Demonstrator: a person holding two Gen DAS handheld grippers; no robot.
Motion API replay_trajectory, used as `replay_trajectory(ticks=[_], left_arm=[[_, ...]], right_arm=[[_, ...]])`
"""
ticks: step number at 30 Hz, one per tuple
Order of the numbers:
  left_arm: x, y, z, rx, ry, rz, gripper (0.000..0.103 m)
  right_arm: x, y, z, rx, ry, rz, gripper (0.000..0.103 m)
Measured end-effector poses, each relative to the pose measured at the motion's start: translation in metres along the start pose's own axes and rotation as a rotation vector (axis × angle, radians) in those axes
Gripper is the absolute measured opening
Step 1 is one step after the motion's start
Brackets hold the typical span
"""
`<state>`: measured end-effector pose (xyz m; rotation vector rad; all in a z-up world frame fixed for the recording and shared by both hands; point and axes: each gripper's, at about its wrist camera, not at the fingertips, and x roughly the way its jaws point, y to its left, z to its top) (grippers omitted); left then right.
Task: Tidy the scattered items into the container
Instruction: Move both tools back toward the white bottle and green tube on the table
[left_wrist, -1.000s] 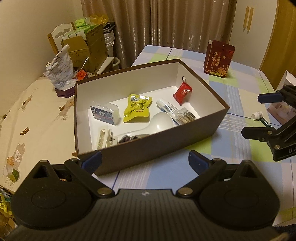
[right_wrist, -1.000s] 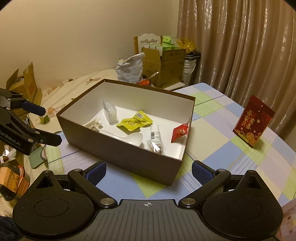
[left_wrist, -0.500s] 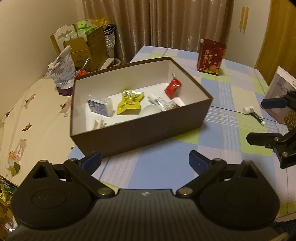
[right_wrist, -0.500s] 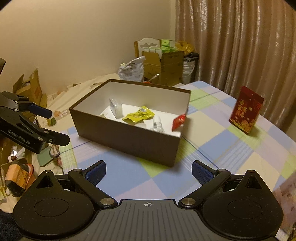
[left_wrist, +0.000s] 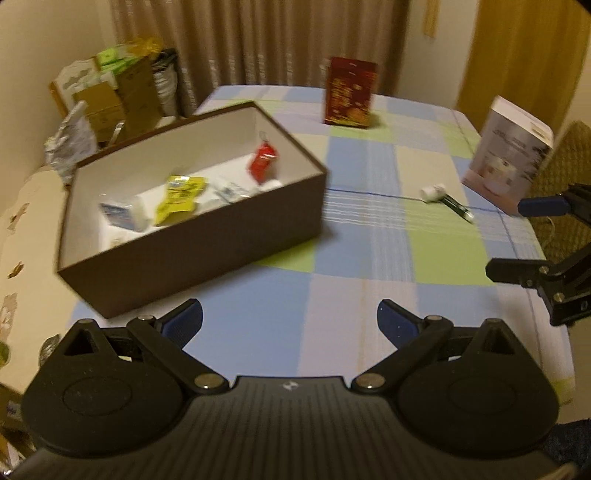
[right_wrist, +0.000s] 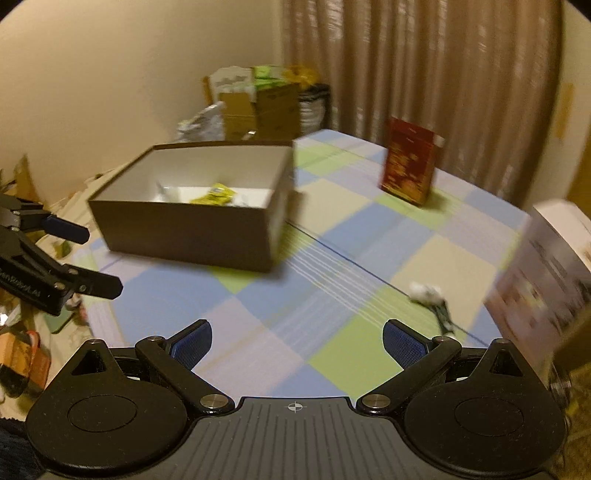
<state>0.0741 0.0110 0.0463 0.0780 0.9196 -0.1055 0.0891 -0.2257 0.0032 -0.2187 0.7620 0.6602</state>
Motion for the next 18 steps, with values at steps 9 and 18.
replay_trajectory(ticks=[9,18], left_arm=[[0.034,-0.052,0.018,0.116,0.010,-0.115,0.099],[0.076,-0.079,0.045,0.203,0.044,-0.183,0.098]], right_arm=[[-0.011,-0.051,-0.021,0.116,0.032,-0.104,0.103],[0.003,-0.087,-0.023,0.194,0.070,-0.171,0.103]])
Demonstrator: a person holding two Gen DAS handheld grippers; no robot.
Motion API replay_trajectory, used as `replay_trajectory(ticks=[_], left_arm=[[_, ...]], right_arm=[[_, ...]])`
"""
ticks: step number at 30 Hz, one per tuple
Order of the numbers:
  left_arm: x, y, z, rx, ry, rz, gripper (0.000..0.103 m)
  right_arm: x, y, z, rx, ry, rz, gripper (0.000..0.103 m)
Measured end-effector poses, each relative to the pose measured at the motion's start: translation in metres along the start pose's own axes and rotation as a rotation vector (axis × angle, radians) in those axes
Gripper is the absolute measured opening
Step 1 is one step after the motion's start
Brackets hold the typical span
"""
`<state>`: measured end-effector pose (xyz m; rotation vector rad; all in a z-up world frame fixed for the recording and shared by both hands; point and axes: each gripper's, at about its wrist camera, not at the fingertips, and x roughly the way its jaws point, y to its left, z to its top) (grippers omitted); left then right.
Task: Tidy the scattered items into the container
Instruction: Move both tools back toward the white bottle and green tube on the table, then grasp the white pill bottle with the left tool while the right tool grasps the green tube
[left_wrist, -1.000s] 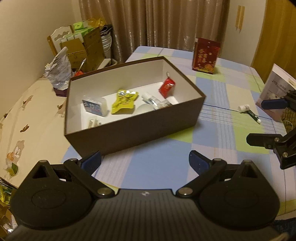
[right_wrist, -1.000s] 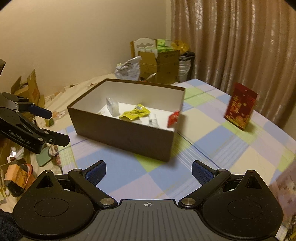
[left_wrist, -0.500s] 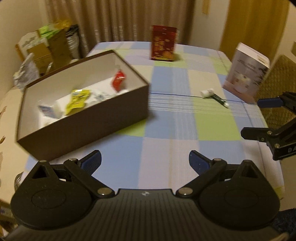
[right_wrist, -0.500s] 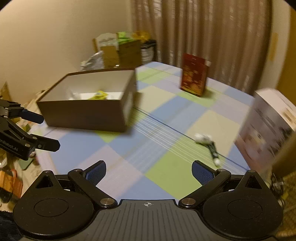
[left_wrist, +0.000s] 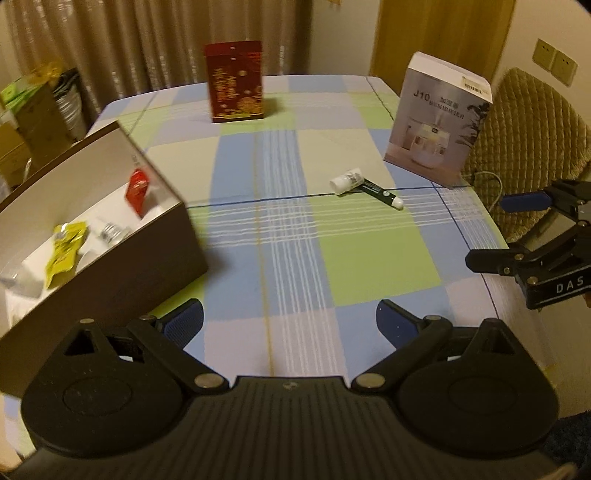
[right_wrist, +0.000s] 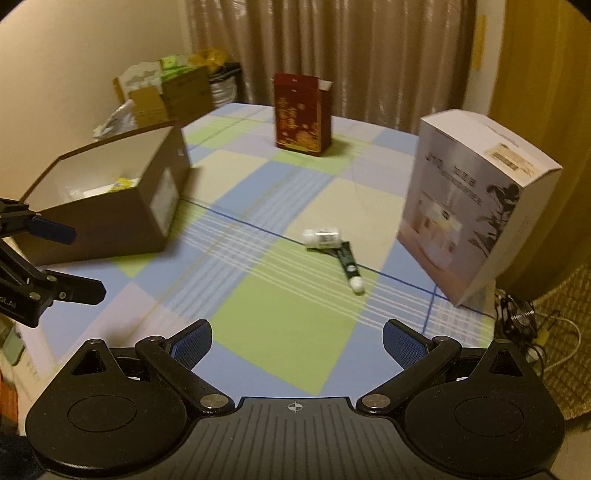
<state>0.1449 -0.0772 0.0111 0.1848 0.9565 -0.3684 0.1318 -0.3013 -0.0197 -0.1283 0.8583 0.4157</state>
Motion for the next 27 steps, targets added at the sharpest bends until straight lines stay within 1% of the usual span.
replay_trajectory(ticks=[7,9,11,13,15,17,19,21,23,25,27], left_arm=[[0.030,0.000,0.020,0.057,0.012,-0.039,0.094],[0.040,-0.003,0.026,0.088,0.005,-0.055,0.090],[0.049,-0.008,0.032,0.136,-0.010,-0.067,0.090],[0.059,-0.014,0.038,0.190,-0.030,-0.079,0.086],[0.070,-0.019,0.045,0.226,-0.033,-0.093,0.077],[0.082,-0.021,0.053,0.248,-0.039,-0.116,0.076],[0.096,-0.024,0.061,0.266,-0.033,-0.125,0.074],[0.108,-0.028,0.069,0.292,-0.040,-0.137,0.069],[0.122,-0.033,0.077,0.317,-0.042,-0.151,0.068],[0.137,-0.038,0.086,0.342,-0.048,-0.161,0.064],[0.151,-0.043,0.094,0.365,-0.047,-0.171,0.056]], right_arm=[[0.025,-0.022,0.006,0.051,0.013,-0.029,0.103],[0.033,-0.029,0.007,0.069,0.013,-0.032,0.103],[0.040,-0.035,0.008,0.078,0.009,-0.034,0.103],[0.047,-0.041,0.009,0.082,-0.002,-0.032,0.103],[0.052,-0.048,0.009,0.082,-0.026,-0.025,0.103],[0.059,-0.056,0.010,0.089,-0.057,-0.014,0.103],[0.067,-0.065,0.010,0.103,-0.066,-0.008,0.103],[0.074,-0.073,0.011,0.106,-0.083,-0.005,0.103],[0.081,-0.078,0.013,0.100,-0.086,-0.011,0.103],[0.087,-0.083,0.014,0.097,-0.081,-0.024,0.103],[0.092,-0.088,0.014,0.101,-0.084,-0.022,0.103]])
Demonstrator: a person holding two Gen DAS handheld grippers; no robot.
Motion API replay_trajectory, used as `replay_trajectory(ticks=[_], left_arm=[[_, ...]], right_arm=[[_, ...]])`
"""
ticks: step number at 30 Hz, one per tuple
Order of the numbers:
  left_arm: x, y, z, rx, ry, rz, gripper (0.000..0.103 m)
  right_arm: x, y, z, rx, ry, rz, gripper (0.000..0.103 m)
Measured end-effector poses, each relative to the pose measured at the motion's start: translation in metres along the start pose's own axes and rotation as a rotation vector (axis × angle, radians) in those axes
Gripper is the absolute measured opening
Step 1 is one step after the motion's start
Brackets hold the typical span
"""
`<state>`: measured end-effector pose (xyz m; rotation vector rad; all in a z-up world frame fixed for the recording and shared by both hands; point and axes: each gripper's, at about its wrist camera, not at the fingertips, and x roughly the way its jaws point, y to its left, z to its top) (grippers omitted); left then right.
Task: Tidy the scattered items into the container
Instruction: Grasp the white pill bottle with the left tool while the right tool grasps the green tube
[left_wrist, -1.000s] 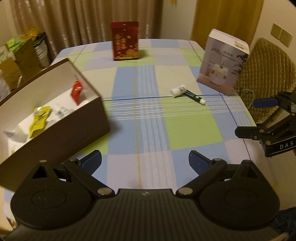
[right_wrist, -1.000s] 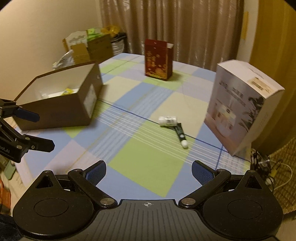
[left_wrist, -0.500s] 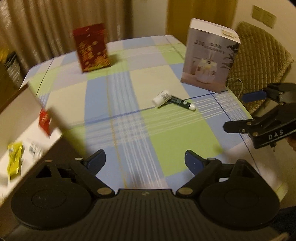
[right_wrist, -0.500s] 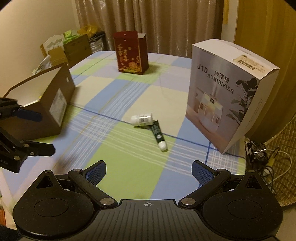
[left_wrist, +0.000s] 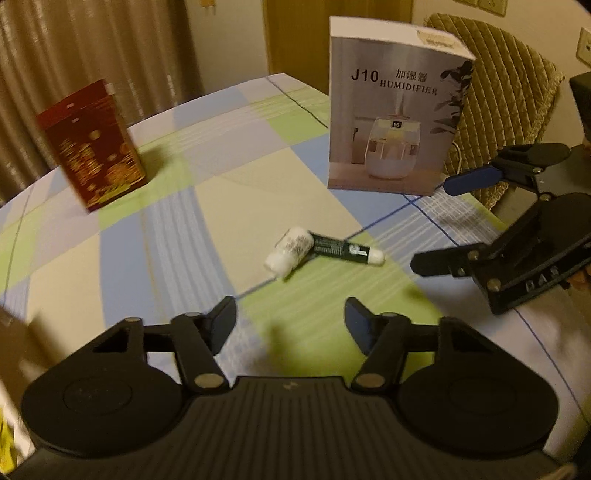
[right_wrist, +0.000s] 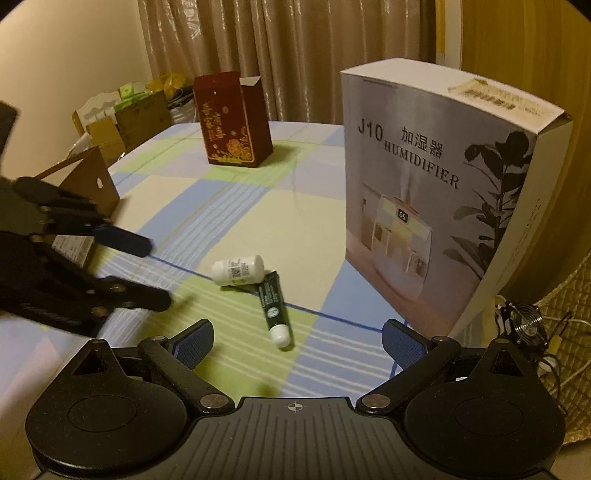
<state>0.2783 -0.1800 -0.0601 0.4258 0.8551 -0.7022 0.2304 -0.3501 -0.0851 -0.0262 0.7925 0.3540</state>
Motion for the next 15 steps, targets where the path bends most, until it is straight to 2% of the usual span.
replay_trajectory(ticks=[10,13,14,15], left_arm=[[0.064,-0.006,0.025,0.137,0.020,0.008,0.051],[0.077,-0.008,0.028,0.166,0.026,0.002,0.046],[0.081,-0.008,0.028,0.173,0.028,-0.002,0.041],[0.085,-0.008,0.028,0.179,0.035,-0.006,0.033]], right_arm=[[0.014,-0.021,-0.005,0.061,0.019,-0.018,0.103],[0.015,-0.024,-0.007,0.076,0.021,-0.019,0.103],[0.016,-0.024,-0.007,0.076,0.021,-0.020,0.103],[0.016,-0.023,-0.007,0.075,0.021,-0.019,0.103]])
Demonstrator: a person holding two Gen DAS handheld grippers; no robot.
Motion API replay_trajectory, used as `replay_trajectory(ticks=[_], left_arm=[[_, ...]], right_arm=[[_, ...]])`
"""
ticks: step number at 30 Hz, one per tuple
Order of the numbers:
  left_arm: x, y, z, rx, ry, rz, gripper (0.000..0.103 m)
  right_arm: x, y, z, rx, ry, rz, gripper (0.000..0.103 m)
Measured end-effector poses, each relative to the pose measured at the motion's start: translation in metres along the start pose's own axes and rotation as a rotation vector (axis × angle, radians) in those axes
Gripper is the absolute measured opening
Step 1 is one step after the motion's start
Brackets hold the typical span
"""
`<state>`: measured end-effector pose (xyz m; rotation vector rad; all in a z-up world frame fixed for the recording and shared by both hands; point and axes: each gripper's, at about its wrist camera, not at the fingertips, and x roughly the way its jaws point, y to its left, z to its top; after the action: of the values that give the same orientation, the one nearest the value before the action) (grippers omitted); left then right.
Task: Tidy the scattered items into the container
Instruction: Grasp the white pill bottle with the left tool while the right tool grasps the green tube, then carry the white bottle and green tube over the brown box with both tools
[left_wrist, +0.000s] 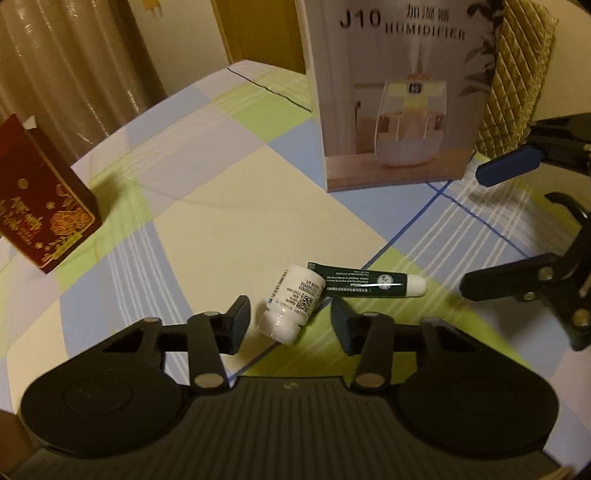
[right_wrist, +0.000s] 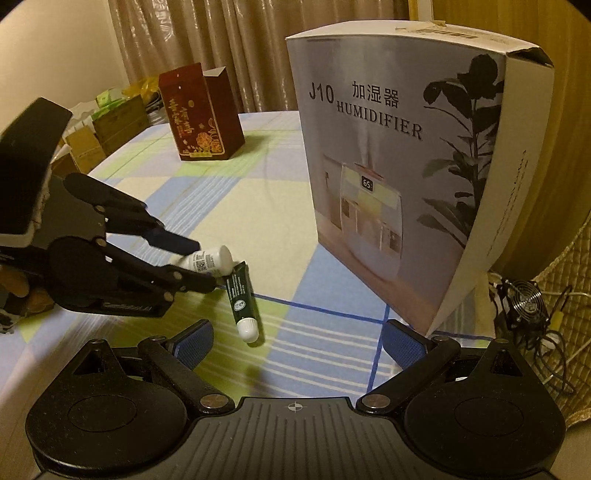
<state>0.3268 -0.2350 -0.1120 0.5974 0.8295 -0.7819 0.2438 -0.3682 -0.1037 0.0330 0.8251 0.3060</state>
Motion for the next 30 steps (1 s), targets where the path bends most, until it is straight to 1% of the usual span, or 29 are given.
replay_trajectory(ticks=[2,3,4,6,8,9,10,11,12,16,17,18,19,21,22,23,25,27,30], left_arm=[[0.005,-0.001,-0.001,0.013,0.001,-0.003,0.023],[0.005,-0.001,-0.002,0.015,-0.005,-0.004,0.023],[0.004,-0.001,-0.003,0.016,-0.003,-0.005,0.022],[-0.003,0.001,-0.008,0.004,-0.007,0.002,0.022],[-0.014,0.005,-0.013,-0.030,-0.010,0.008,0.022],[-0.019,0.007,-0.014,-0.048,-0.010,0.016,0.022],[-0.025,0.011,-0.017,-0.068,-0.011,0.027,0.022],[-0.031,0.013,-0.018,-0.083,-0.014,0.036,0.022],[-0.036,0.016,-0.020,-0.101,-0.018,0.042,0.022],[-0.054,0.027,-0.025,-0.177,-0.022,0.056,0.022],[-0.057,0.029,-0.026,-0.185,-0.023,0.061,0.022],[-0.061,0.029,-0.027,-0.192,-0.022,0.068,0.022],[-0.064,0.030,-0.029,-0.201,-0.021,0.074,0.022],[-0.072,0.031,-0.032,-0.218,-0.030,0.073,0.022],[-0.075,0.031,-0.034,-0.228,-0.032,0.071,0.022],[-0.078,0.030,-0.035,-0.237,-0.036,0.069,0.022],[-0.085,0.029,-0.039,-0.253,-0.043,0.068,0.022],[-0.093,0.027,-0.044,-0.265,-0.047,0.067,0.022],[-0.104,0.025,-0.050,-0.277,-0.058,0.068,0.022]], right_arm=[[0.001,0.002,0.000,-0.011,-0.001,0.004,0.102],[0.002,0.003,0.001,-0.019,-0.003,0.009,0.088],[0.004,0.004,0.001,-0.022,0.003,0.022,0.081],[0.010,0.006,0.002,-0.019,0.013,0.038,0.080],[0.015,0.010,0.004,-0.031,0.006,0.048,0.080],[0.018,0.012,0.006,-0.041,0.007,0.059,0.078],[0.021,0.015,0.008,-0.052,0.007,0.067,0.073],[0.025,0.018,0.009,-0.063,0.012,0.077,0.061],[0.030,0.021,0.011,-0.075,0.020,0.085,0.058],[0.046,0.032,0.017,-0.141,0.015,0.068,0.057],[0.049,0.035,0.017,-0.158,0.017,0.064,0.047],[0.053,0.037,0.018,-0.172,0.028,0.071,0.029],[0.056,0.039,0.017,-0.181,0.042,0.076,0.026],[0.060,0.043,0.015,-0.214,0.053,0.054,0.025],[0.060,0.045,0.014,-0.233,0.052,0.041,0.019],[0.059,0.047,0.013,-0.237,0.061,0.043,0.019],[0.054,0.048,0.014,-0.221,0.070,0.057,0.019],[0.044,0.049,0.016,-0.203,0.053,0.078,0.019],[0.028,0.049,0.026,-0.134,0.019,0.116,0.019]])
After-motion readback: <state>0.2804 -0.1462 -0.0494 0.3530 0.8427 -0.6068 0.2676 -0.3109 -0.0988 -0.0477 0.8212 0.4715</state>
